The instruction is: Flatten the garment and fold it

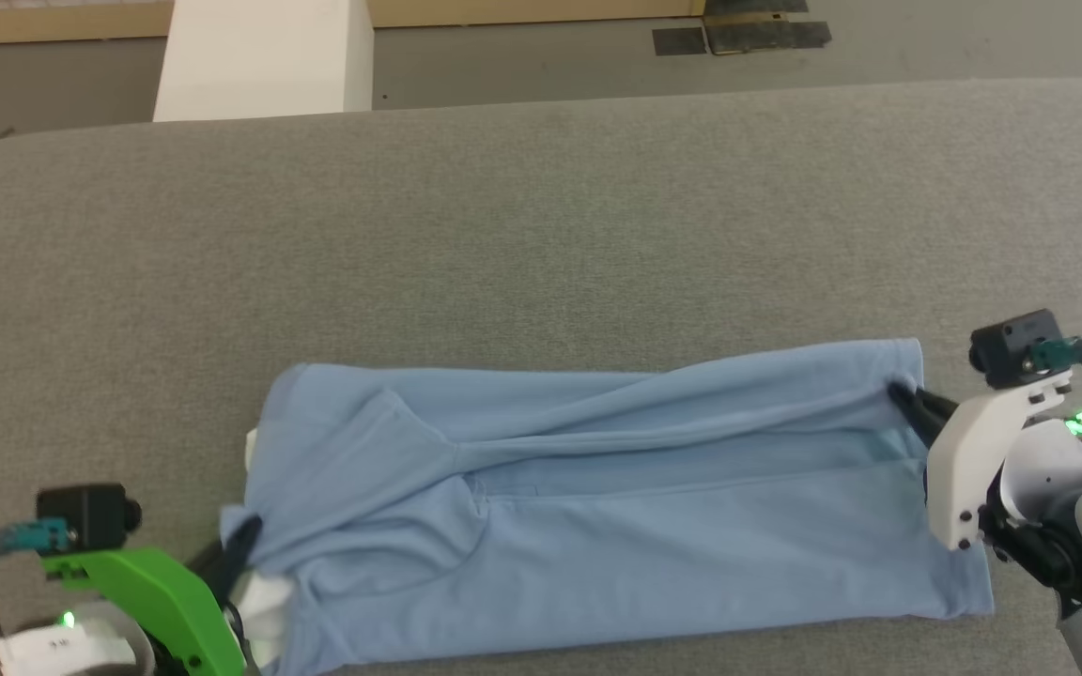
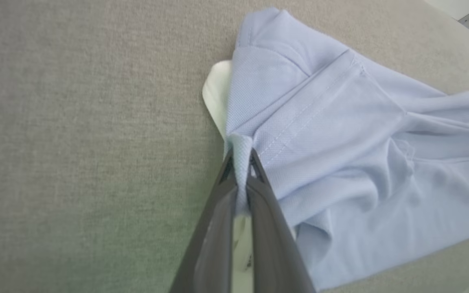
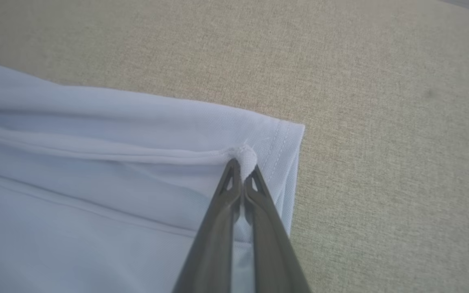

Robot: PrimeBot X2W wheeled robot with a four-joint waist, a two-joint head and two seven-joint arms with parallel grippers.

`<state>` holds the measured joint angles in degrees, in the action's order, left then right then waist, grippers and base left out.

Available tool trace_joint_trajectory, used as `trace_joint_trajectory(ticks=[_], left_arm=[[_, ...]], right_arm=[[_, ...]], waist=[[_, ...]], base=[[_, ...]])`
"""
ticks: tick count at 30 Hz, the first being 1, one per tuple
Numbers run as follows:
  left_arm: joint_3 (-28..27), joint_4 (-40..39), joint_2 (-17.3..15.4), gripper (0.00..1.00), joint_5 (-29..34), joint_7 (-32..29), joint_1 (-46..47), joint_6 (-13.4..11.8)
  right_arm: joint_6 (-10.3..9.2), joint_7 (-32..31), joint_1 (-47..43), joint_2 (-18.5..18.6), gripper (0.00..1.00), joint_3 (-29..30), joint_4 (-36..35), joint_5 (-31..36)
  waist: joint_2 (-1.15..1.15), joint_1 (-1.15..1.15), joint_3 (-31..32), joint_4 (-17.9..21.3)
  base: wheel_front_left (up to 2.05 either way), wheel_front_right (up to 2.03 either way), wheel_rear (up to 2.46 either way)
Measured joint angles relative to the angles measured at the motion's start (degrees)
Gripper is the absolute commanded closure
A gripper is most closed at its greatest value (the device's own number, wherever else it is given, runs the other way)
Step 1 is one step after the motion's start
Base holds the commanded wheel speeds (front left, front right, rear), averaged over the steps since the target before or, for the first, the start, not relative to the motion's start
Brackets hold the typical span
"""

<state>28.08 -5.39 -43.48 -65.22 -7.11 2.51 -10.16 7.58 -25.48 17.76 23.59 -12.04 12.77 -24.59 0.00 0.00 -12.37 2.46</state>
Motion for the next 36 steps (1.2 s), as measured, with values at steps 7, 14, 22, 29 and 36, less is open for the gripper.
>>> trace_joint_trajectory(ticks=[7,14,22,29,36], left_arm=[[3.4,0.5,0.7,1.0,-0.7,-2.4,-1.8,0.7],[5.4,3.8,2.9,0.91,0.3,-2.8,0.0,2.1],[2.8,5.3,5.9,0.0,4.3,7.6,0.4,1.6],[-0.3,5.9,9.5,0.0,10.6,19.6,1.0,-1.1],[-6.4,8.2,16.2,0.0,23.1,21.7,5.2,-2.8]], right_arm=[[0.0,-9.5,-2.0,2.4,1.0,-2.5,0.3,0.8],[0.0,-13.5,-2.0,1.9,1.0,-2.4,0.7,1.2],[0.0,-13.6,-7.1,-1.4,0.0,2.8,-2.9,1.2],[0.0,-7.1,-14.1,-5.5,0.0,9.4,-10.8,1.6],[0.0,5.6,-17.1,-13.7,0.0,17.7,-16.0,4.5]], waist=[[0.0,0.0,-0.5,-1.2],[0.0,0.0,-1.0,-1.6],[0.0,0.0,1.8,-1.6],[0.0,0.0,4.4,-1.9],[0.0,0.0,5.2,-2.8]], base=[[0.0,0.0,0.0],[0.0,0.0,0.0],[0.0,0.0,0.0],[0.0,0.0,0.0],[0.0,0.0,0.0]])
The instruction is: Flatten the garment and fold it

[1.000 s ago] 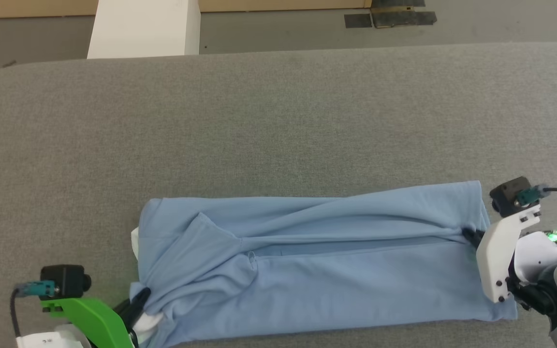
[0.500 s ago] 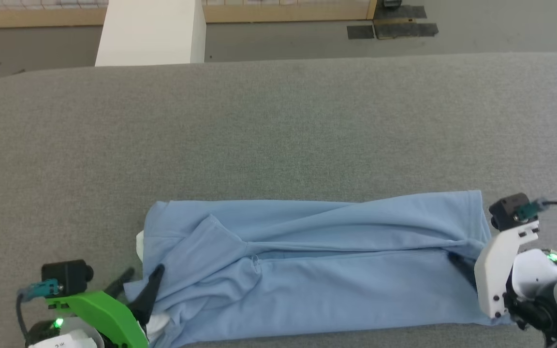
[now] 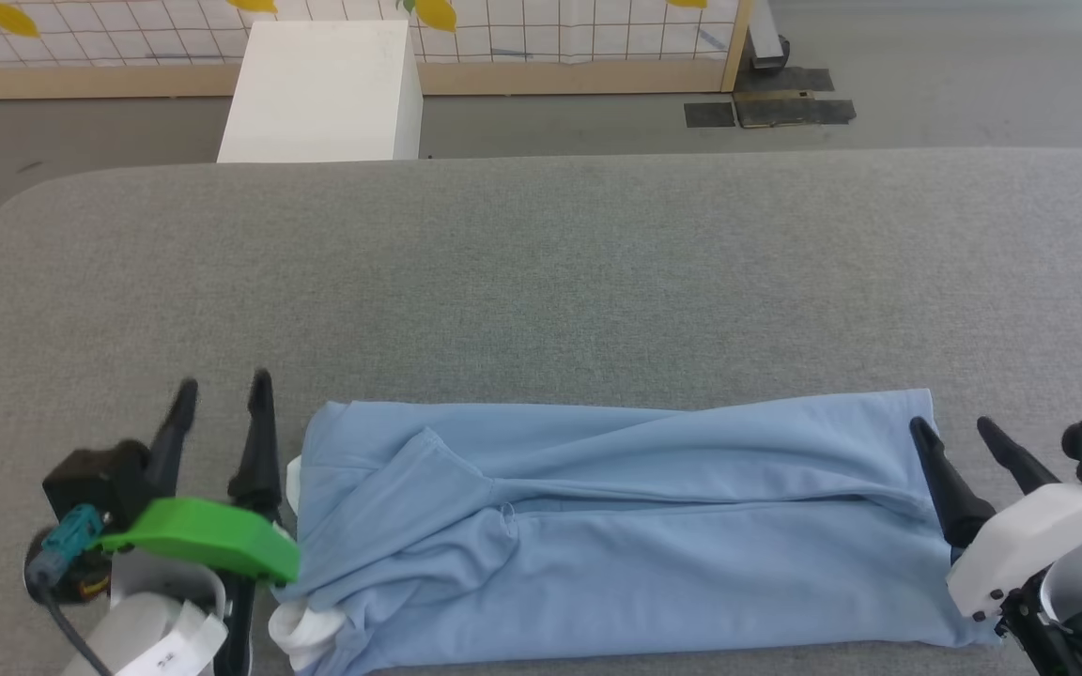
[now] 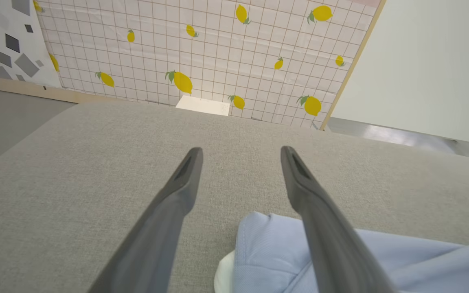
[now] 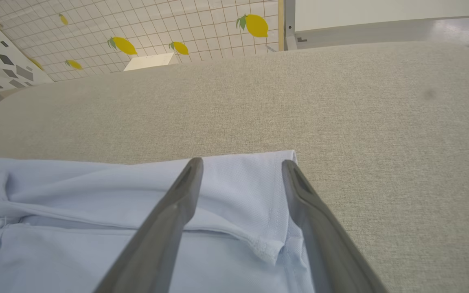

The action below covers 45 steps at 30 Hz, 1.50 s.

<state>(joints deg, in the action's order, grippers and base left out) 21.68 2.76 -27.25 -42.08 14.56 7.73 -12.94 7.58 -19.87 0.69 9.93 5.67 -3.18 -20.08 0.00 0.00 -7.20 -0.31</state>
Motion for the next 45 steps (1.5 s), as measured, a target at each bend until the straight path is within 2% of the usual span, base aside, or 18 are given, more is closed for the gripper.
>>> trace_joint_trajectory(ticks=[3,7,11,15,21,30,33,34,39,45], left_arm=[[-4.1,0.2,3.7,0.0,7.2,0.2,0.8,0.1],[-8.9,1.9,8.0,0.0,14.0,0.2,0.9,2.4],[-12.7,2.4,11.6,0.0,19.0,0.2,0.8,4.9],[-15.9,3.3,14.6,0.0,22.6,0.2,0.6,7.7],[-19.5,4.3,17.8,0.0,25.9,0.2,0.5,10.9],[-23.1,5.7,20.6,0.0,29.1,0.2,0.5,14.2],[-24.1,5.8,21.4,0.0,29.7,0.2,0.5,15.0],[-24.4,5.9,21.6,0.0,29.9,0.2,0.5,15.2],[-25.6,6.5,22.2,0.0,30.5,0.2,0.5,16.0],[-26.5,7.2,23.0,0.0,31.0,0.2,0.5,16.9]], right_arm=[[0.0,2.8,-0.1,-3.0,0.0,2.3,0.3,1.4],[0.0,3.8,0.1,-5.6,0.0,4.9,2.9,2.6],[-0.01,2.2,1.7,-6.8,0.0,8.3,7.3,2.6],[-0.01,-2.0,4.7,-6.9,0.0,10.9,13.1,2.3],[0.0,-9.8,7.9,-6.9,0.0,10.9,18.8,4.9],[0.0,-22.9,10.7,-6.4,0.0,9.7,20.7,8.5],[-0.01,-24.8,10.8,-6.2,0.89,9.7,19.9,6.9],[-0.01,-24.8,10.8,-6.2,1.0,9.7,19.7,6.9],[0.03,-22.4,10.5,-7.2,1.0,10.8,18.8,7.9],[0.03,-16.9,10.0,-7.5,1.0,18.3,17.8,15.1]], waist=[[0.0,0.0,0.0,0.0],[0.0,0.0,0.0,0.5],[0.0,0.0,0.0,1.1],[0.0,0.0,-0.3,1.4],[0.0,0.0,-0.8,0.8],[0.0,0.0,-1.1,0.3],[0.0,0.0,-1.2,0.3],[0.0,0.0,-1.2,0.3],[0.0,0.0,-1.3,0.6],[0.0,0.0,-1.1,0.6]], base=[[0.0,0.0,0.0],[0.0,0.0,0.0],[0.0,0.0,0.0],[0.0,0.0,0.0],[0.0,0.0,0.0],[0.0,0.0,0.0],[0.0,0.0,0.0],[0.0,0.0,0.0],[0.0,0.0,0.0],[0.0,0.0,0.0]])
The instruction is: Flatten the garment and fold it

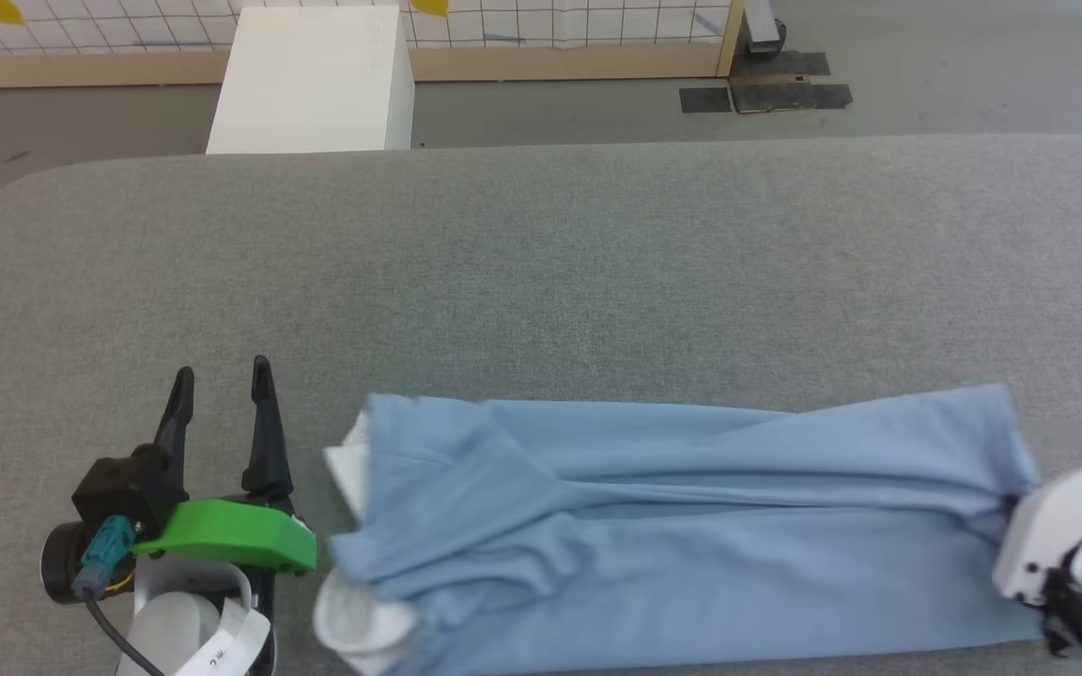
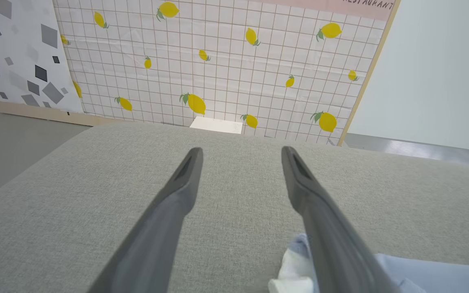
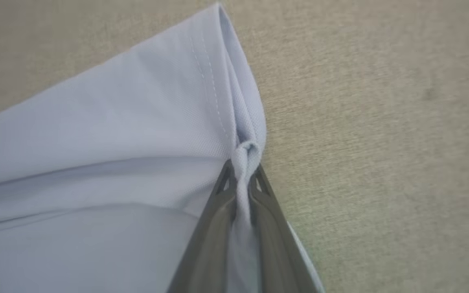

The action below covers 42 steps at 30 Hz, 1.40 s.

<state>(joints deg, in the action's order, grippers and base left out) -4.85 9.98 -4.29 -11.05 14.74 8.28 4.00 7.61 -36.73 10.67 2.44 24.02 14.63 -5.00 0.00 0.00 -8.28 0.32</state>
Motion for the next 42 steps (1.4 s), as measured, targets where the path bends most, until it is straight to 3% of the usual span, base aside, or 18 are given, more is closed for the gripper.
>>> trace_joint_trajectory(ticks=[9,15,21,27,30,35,42], left_arm=[[-0.6,0.4,0.6,0.0,1.4,0.0,0.0,0.9],[-0.7,0.7,0.8,0.0,1.5,0.0,0.0,1.3],[-1.1,1.2,0.9,0.0,1.9,0.0,0.0,1.6],[-1.3,1.3,1.0,0.0,2.0,0.0,0.0,1.8],[-1.3,1.4,1.1,0.0,2.0,0.0,0.0,1.8],[-1.3,1.7,1.1,0.0,2.1,0.0,0.0,2.0],[-0.7,1.9,1.1,0.0,2.1,0.0,0.5,2.1]], right_arm=[[0.0,8.8,0.7,0.4,1.0,12.6,-0.4,12.6],[-0.01,10.0,0.8,0.5,1.0,10.7,-0.8,14.0],[-0.01,4.5,-3.0,0.6,1.0,-1.0,-12.2,9.6],[-0.02,-6.2,-7.5,0.8,1.0,-18.6,-31.1,3.1],[-0.02,-8.2,-7.4,2.4,1.0,-28.3,-36.2,2.1],[-0.02,-7.9,-3.6,4.1,1.0,-41.8,-34.4,0.6],[-0.03,-2.9,5.5,2.6,1.0,-54.9,-21.3,-2.3]], waist=[[0.0,0.0,0.1,-0.2],[0.0,0.0,0.1,-0.7],[0.0,0.0,0.6,-1.0],[0.0,0.0,1.0,-1.4],[0.0,0.0,0.9,-1.5],[0.0,0.0,0.6,-1.8],[0.0,0.0,-0.3,-2.8]], base=[[0.0,0.0,0.0],[0.0,0.0,0.0],[0.0,0.0,0.0],[0.0,0.0,0.0],[0.0,0.0,0.0],[0.0,0.0,0.0],[0.0,0.0,0.0]])
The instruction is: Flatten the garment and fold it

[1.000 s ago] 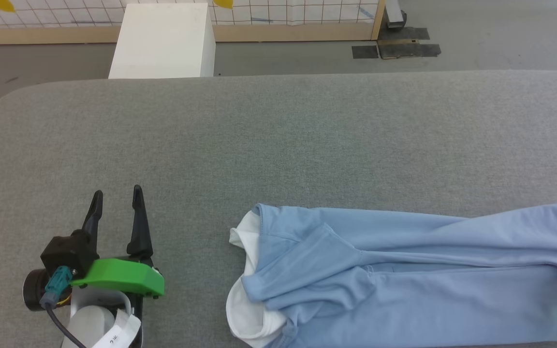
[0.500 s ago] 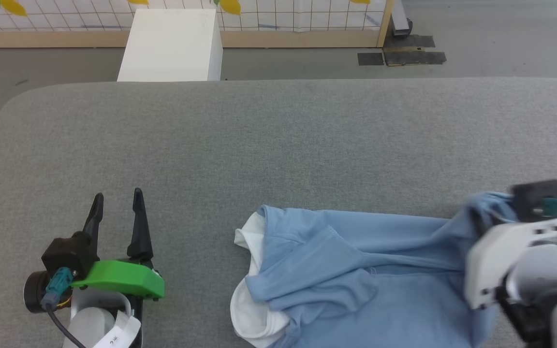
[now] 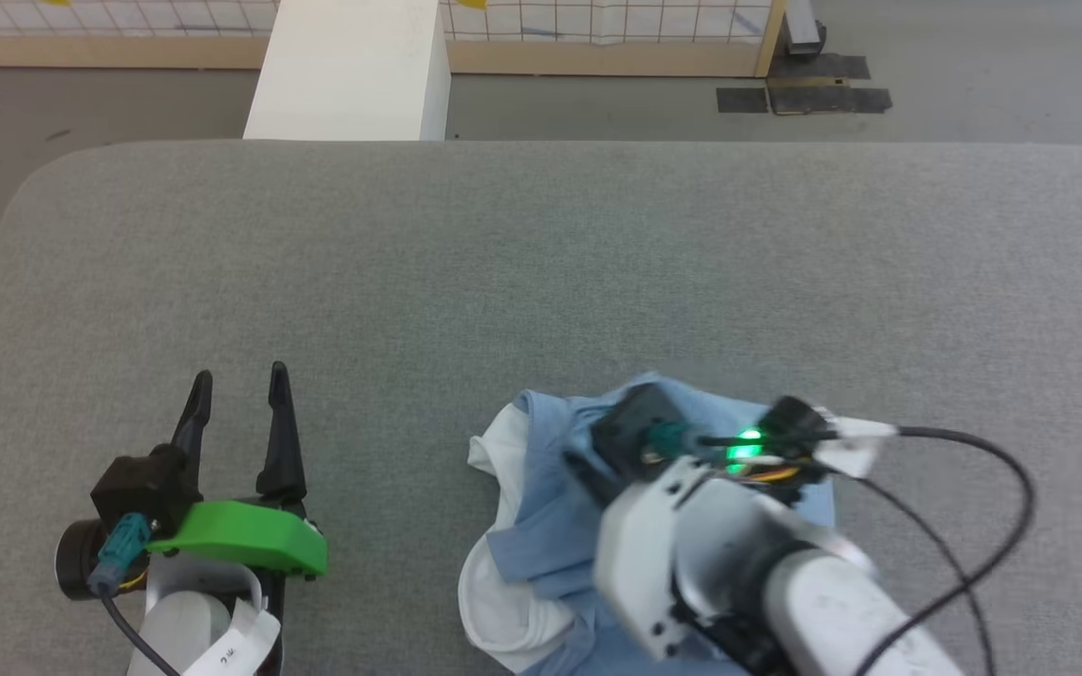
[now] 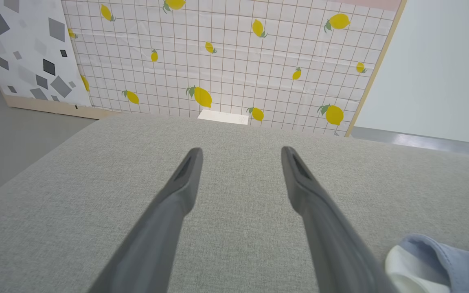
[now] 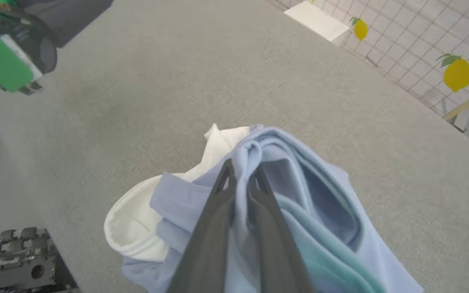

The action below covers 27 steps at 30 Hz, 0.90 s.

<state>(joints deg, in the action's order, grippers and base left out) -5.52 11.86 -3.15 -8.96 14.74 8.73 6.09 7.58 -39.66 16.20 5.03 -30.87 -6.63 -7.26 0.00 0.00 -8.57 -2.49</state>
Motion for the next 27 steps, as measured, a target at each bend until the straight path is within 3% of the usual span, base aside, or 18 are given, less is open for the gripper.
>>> trace_joint_trajectory(ticks=[12,13,14,15,21,27], left_arm=[[1.0,0.5,0.1,0.0,-0.1,0.0,1.0,0.2],[1.0,0.6,0.1,0.0,-0.1,0.0,1.0,0.2],[1.0,0.7,0.1,0.0,-0.1,0.0,1.1,0.2],[1.1,0.8,0.1,0.0,-0.2,0.0,1.1,0.2],[1.0,0.9,0.1,0.0,-0.2,0.0,1.0,0.2],[0.6,1.1,0.1,0.0,-0.2,0.0,0.7,0.1]], right_arm=[[0.0,4.4,8.8,-2.0,1.0,-12.8,23.5,-9.4],[0.0,4.4,9.2,-2.0,0.87,-13.4,24.4,-10.3],[0.0,4.5,9.5,-2.0,0.59,-13.9,25.2,-11.6],[0.0,5.0,9.8,-2.0,0.0,-14.4,25.6,-12.7],[0.0,11.5,11.0,-2.0,0.0,-15.4,24.0,-18.2],[0.0,24.6,11.3,-2.2,0.0,-7.6,17.5,-19.1]], waist=[[0.0,-0.01,-2.2,-2.1],[0.0,-0.01,-2.3,-2.1],[0.0,-0.01,-2.3,-2.2],[0.0,-0.01,-2.2,-2.2],[0.0,-0.01,-1.5,-1.5],[0.0,-0.01,-0.2,-0.1]], base=[[0.0,0.0,0.0],[0.0,0.0,0.0],[0.0,0.0,0.0],[0.0,0.0,0.0],[0.0,0.0,0.0],[0.0,0.0,0.0]])
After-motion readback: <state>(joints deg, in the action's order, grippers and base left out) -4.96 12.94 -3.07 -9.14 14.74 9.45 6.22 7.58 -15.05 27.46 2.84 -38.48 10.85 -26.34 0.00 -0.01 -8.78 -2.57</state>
